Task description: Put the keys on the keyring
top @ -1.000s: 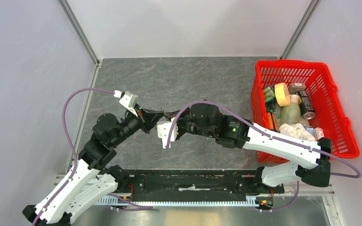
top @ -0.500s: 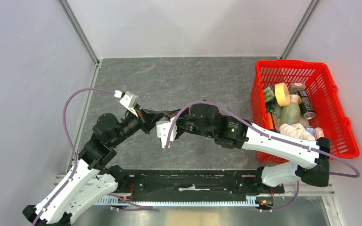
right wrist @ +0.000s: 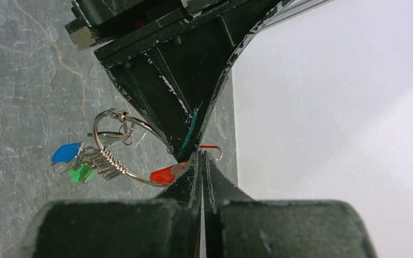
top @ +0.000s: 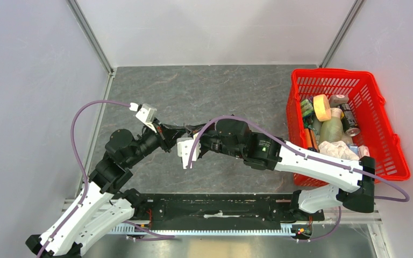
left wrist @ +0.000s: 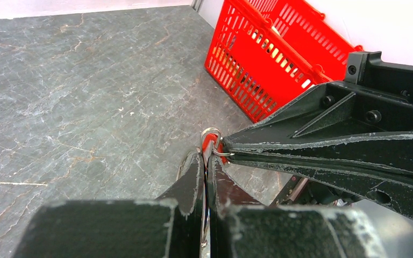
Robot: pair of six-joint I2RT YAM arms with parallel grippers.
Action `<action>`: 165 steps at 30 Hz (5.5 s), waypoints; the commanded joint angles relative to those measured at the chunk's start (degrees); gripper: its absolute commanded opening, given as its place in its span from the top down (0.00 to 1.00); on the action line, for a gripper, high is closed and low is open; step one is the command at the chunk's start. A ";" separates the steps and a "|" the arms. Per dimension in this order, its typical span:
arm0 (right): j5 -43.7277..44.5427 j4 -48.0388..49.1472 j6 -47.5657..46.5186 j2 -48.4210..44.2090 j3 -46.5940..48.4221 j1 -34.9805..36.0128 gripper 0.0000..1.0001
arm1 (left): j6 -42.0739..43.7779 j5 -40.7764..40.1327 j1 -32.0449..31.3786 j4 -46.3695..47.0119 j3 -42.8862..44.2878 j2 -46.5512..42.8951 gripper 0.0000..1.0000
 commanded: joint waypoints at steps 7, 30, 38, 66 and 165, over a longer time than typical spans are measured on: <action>3.30 7.44 -1.46 0.29 -1.06 0.20 1.00 | -0.67 2.90 -0.03 3.53 2.60 -0.81 0.98; 5.02 11.32 -0.09 -0.15 -0.63 -2.51 1.00 | -0.24 7.26 -0.03 5.24 2.34 -1.43 0.98; 5.65 17.92 0.66 -0.70 -2.43 -3.09 1.00 | -0.22 8.28 -0.03 5.82 2.09 -1.53 0.98; -2.47 38.63 11.50 -10.65 -20.28 -6.83 1.00 | -3.31 13.89 -0.03 14.13 -0.87 -4.80 0.98; -5.36 3.26 34.38 -7.01 2.38 -0.45 0.66 | -5.43 5.83 -0.03 11.23 1.98 -4.26 0.98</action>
